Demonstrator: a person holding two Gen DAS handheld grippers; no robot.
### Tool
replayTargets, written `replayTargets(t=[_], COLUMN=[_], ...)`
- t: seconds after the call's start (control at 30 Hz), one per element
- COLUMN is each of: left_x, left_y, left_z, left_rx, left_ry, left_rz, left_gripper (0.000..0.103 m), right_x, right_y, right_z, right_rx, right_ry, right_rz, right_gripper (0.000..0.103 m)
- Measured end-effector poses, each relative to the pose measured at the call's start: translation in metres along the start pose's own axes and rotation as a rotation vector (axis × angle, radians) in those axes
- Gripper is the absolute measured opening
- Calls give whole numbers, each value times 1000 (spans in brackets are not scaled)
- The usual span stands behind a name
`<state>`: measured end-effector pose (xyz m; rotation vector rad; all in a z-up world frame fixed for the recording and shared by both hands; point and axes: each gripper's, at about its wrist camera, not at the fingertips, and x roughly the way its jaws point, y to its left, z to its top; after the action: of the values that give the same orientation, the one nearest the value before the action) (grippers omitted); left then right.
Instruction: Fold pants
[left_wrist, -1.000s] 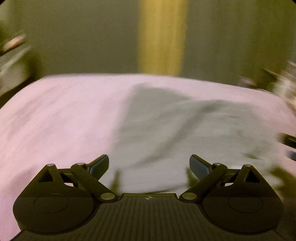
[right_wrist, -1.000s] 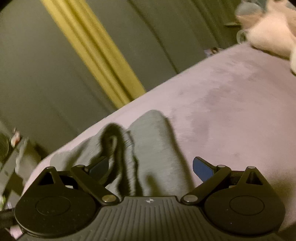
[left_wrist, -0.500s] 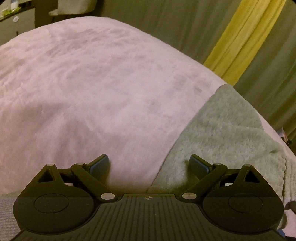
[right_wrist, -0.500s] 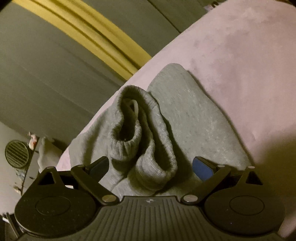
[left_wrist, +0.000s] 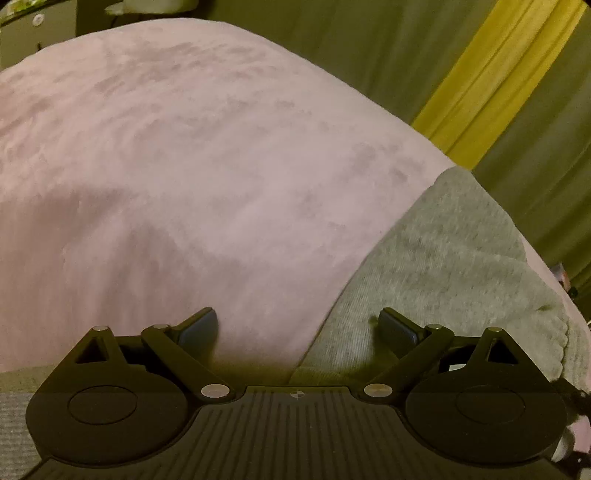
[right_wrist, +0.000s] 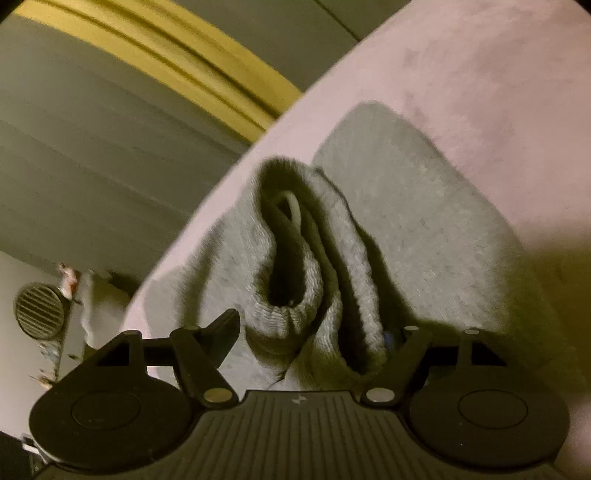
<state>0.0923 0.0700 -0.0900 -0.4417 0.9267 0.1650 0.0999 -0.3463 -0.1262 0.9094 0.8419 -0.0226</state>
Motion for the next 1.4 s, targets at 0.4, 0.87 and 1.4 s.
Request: replayTargets(t=[0.4,0.87,1.4], left_x=[0,5,4], left_y=[1,-9,-9], left_z=[-1,-5,-5], left_rx=[-6,63,58], left_ry=[-2,17,22], left_rz=[-1,26,23], left_gripper=[98,98,98], right_x=[-67,-103,-72], right_y=[46,-15,-24], right_z=[29,0,-12], right_rx=[91,-141,58], right_ry=[-133,-295,-142], right_rz=[465,-115,-35], right_gripper=[42,69,53])
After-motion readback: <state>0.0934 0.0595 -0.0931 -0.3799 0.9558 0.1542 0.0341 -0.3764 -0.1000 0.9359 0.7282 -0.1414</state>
